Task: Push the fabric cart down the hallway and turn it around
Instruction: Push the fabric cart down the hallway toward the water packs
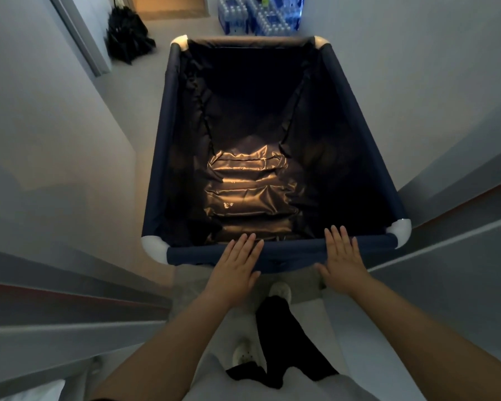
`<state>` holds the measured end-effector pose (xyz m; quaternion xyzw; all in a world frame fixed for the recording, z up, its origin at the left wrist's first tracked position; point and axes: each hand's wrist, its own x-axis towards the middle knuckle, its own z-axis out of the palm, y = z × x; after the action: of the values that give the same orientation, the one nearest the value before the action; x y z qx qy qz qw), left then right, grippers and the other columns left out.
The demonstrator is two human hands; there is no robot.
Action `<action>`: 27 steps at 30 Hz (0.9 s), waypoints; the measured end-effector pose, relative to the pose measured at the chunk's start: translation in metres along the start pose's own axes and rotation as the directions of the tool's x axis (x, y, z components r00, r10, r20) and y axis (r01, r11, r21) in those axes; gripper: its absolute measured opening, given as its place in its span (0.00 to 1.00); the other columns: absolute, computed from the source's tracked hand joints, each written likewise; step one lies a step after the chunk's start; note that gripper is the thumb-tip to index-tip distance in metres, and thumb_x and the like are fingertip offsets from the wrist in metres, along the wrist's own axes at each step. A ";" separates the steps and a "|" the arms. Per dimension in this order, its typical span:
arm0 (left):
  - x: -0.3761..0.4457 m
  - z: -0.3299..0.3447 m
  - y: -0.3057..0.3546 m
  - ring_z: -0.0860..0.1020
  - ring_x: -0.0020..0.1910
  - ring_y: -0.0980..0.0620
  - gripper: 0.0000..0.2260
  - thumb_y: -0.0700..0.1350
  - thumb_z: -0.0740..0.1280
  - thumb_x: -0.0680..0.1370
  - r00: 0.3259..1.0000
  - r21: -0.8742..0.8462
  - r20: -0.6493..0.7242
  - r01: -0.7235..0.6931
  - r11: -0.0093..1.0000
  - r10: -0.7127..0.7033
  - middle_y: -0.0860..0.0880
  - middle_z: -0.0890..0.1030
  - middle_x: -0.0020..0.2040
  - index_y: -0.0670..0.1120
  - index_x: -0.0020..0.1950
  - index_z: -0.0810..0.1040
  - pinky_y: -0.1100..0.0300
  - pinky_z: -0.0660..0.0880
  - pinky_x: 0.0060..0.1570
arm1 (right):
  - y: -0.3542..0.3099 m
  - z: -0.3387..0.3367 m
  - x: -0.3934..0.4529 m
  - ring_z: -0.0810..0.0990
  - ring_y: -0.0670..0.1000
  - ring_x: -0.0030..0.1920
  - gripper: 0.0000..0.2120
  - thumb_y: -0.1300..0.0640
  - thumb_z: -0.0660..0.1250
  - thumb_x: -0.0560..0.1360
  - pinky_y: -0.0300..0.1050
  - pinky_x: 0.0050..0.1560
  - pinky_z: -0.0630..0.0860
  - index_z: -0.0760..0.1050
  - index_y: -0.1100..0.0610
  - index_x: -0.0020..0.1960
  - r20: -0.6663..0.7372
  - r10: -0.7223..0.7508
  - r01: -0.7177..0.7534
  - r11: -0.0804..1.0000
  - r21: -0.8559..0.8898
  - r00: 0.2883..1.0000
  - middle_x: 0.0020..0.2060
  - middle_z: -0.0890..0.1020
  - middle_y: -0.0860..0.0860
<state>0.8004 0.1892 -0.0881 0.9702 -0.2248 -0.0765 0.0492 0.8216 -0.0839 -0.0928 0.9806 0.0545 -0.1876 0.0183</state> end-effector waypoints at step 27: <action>0.221 -0.051 -0.113 0.51 0.74 0.44 0.30 0.51 0.58 0.79 0.996 0.072 0.014 0.083 0.994 -0.084 0.42 0.53 0.76 0.45 0.76 0.47 0.49 0.39 0.69 | 0.019 -0.096 0.241 0.33 0.57 0.72 0.35 0.39 0.47 0.78 0.55 0.68 0.29 0.36 0.58 0.74 -0.067 -0.104 0.104 0.995 -0.014 0.992 0.75 0.41 0.57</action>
<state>1.0537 0.1949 -0.0804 0.9791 -0.1872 -0.0786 0.0094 1.0809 -0.0733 -0.0927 0.9821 0.1071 -0.1545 0.0120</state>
